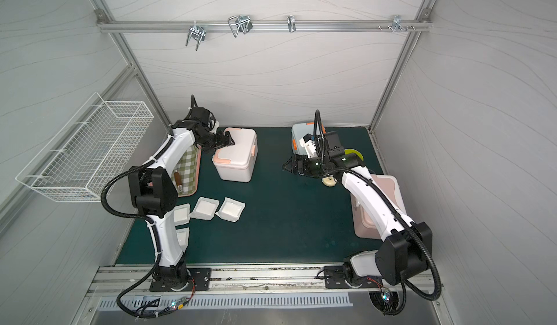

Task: Open first aid kits and take out gauze
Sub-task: Move the first aid kit to the center of the board.

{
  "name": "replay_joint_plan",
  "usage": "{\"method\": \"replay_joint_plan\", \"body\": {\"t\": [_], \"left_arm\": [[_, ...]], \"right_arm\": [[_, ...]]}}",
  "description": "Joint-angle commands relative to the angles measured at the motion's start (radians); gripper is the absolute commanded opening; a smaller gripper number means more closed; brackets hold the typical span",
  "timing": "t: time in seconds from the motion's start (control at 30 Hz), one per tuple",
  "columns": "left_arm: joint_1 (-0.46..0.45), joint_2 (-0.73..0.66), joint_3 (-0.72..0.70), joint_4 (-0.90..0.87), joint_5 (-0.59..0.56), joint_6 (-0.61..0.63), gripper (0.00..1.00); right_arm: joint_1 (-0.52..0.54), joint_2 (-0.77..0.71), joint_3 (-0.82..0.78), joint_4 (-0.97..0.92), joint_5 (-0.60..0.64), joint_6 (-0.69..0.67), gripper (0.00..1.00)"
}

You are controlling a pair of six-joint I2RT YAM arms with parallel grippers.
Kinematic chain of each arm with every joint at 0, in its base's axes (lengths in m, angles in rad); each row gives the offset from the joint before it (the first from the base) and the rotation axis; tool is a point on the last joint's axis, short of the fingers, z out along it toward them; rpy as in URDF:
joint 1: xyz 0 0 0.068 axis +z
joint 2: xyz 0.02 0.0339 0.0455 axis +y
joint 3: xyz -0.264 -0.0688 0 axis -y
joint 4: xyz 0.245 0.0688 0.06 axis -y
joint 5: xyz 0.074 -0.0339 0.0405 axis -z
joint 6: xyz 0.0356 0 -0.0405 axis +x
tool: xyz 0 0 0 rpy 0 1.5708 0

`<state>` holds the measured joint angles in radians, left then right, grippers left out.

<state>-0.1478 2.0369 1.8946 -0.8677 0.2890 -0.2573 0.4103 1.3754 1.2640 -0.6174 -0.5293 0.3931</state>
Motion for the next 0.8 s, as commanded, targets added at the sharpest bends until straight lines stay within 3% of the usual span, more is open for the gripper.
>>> {"method": "replay_joint_plan", "body": {"t": [0.0, 0.27, 0.37, 0.57, 0.77], "left_arm": [[-0.121, -0.014, 0.029, -0.031, -0.026, 0.068, 0.92], [-0.314, -0.058, -0.045, -0.006, -0.116, 0.065, 0.92], [-0.338, -0.075, -0.083, -0.011, -0.119, 0.052, 0.92], [-0.322, -0.164, -0.146, 0.038, -0.120, 0.015, 0.93], [-0.210, -0.189, -0.163, 0.120, 0.012, -0.081, 0.94]], "right_arm": [[0.000, 0.035, 0.037, -0.025, 0.033, -0.024, 0.92], [-0.023, 0.124, 0.089, -0.028, 0.058, -0.029, 0.85], [-0.037, 0.169, 0.132, -0.039, 0.065, -0.038, 0.83], [-0.058, 0.280, 0.239, -0.041, 0.067, -0.040, 0.79], [-0.056, 0.420, 0.348, -0.053, 0.012, -0.031, 0.64]]}}
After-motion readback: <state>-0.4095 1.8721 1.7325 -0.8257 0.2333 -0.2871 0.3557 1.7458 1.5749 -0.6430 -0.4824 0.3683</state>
